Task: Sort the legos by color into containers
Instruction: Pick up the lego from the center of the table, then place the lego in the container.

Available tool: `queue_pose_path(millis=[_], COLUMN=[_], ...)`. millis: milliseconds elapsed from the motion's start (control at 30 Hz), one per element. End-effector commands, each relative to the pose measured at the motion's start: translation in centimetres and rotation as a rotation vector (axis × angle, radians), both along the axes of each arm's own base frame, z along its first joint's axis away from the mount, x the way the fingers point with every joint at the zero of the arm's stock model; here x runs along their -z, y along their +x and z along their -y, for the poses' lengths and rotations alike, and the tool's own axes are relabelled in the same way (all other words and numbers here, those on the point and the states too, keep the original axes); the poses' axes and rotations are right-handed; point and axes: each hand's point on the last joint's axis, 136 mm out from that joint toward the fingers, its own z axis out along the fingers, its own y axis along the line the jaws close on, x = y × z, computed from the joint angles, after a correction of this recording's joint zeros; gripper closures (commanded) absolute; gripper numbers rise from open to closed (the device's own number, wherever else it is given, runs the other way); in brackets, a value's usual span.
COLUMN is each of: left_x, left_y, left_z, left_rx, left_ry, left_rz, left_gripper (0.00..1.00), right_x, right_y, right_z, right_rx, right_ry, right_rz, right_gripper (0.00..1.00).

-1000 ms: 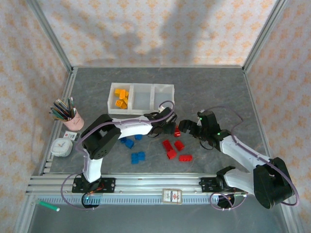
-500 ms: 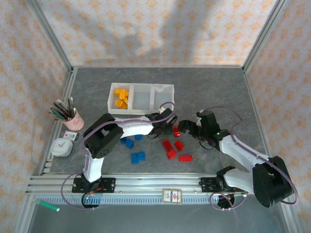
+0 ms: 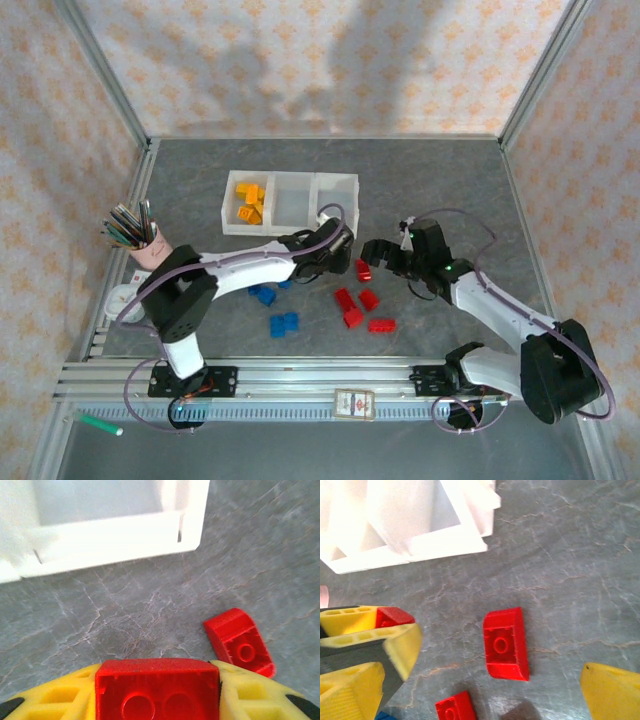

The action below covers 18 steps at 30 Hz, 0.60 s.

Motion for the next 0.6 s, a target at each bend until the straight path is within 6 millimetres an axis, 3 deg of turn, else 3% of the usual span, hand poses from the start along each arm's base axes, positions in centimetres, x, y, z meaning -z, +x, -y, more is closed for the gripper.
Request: queue_pose_path(millis=[0, 167, 300, 433, 567], left_x=[-2.5, -5.7, -7.4, -8.0, -7.2], left_y=[0.5, 2.6, 5.6, 9.0, 12.6], left_z=[-2.1, -6.1, -9.6, -11.7, -12.9], left_rx=[-0.066, -0.157, -0.246, -0.304, -0.340], left_ry=[0.013, 0.027, 0.031, 0.083, 0.106], left_rz=[0.074, 0.143, 0.186, 0.216, 0.212], left_gripper=[0.57, 0.58, 0.59, 0.59, 0.59], right_x=[-1.7, -2.8, -3.8, -4.6, -5.0], right_y=[0.4, 1.4, 2.8, 4.2, 5.5], right_z=[-1.7, -4.3, -6.1, -7.6, -8.0], right_rx=[-0.055, -0.079, -0.069, -0.063, -0.048], right_ry=[-0.001, -0.004, 0.044, 0.070, 0.062], right_rz=[0.035, 0.061, 0.078, 0.091, 0.101], right_gripper=[0.00, 0.00, 0.00, 0.00, 0.00])
